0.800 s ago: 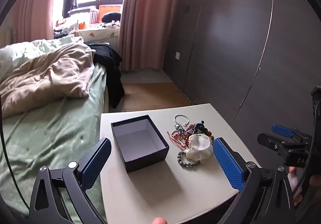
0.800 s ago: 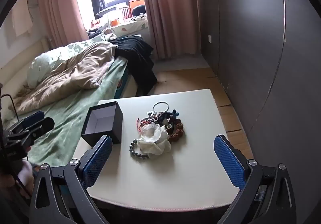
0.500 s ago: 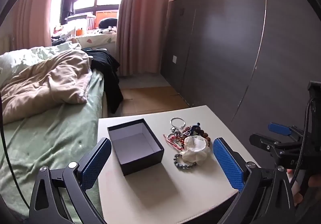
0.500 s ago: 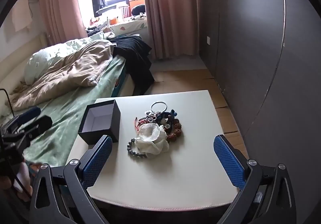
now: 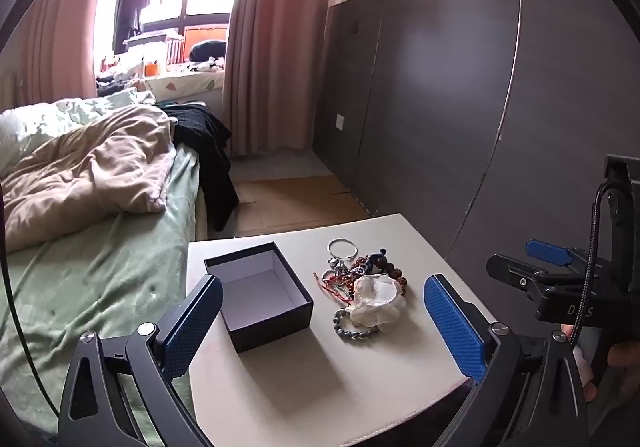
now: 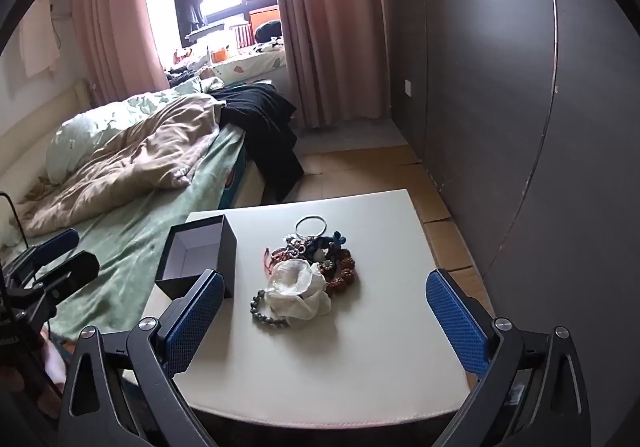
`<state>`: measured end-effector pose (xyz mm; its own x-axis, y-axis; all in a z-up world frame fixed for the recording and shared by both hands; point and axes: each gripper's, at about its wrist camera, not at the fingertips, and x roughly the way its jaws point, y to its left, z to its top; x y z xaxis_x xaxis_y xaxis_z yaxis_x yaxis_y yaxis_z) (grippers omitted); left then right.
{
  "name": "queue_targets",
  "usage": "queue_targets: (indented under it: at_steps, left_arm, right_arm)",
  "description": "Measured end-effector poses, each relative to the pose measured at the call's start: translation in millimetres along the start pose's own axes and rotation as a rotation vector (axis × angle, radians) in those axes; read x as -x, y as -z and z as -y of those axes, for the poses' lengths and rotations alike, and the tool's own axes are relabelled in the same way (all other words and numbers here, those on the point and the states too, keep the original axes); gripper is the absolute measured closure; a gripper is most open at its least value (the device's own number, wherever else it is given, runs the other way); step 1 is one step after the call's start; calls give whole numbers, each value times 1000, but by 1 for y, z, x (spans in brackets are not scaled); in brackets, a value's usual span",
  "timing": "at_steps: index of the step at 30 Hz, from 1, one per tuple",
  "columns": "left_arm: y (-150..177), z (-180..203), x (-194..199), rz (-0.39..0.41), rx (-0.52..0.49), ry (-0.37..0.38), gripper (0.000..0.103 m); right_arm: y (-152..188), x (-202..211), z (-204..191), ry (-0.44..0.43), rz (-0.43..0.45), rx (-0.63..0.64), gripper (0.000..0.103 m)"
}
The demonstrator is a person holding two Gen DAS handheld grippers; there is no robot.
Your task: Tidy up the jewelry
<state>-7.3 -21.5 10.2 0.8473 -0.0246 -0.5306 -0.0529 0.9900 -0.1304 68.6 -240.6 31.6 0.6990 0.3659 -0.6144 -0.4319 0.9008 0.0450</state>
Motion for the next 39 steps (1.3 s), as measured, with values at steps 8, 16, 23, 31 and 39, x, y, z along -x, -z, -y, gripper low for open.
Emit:
queue_targets:
  at_steps: [8,16,23,31,39]
  left_arm:
    - [2,0,2,2,8,2,2]
    - [4,4,4,0,-11,2,2]
    - [5,4,7,3,-9,7,2]
    - [7,1,15,14,-3,6,2]
    - [7,3,14,19,-11,3,2]
  right_arm:
    - [0,2,1,-17,8,-13,1]
    - [1,2,-1,-28,13,-13,1]
    - [2,3,-5,-32,22,-7,1]
    - [3,4,-6,-39,32,-3,1]
    - [3,3,-6,-44,33,-2,1]
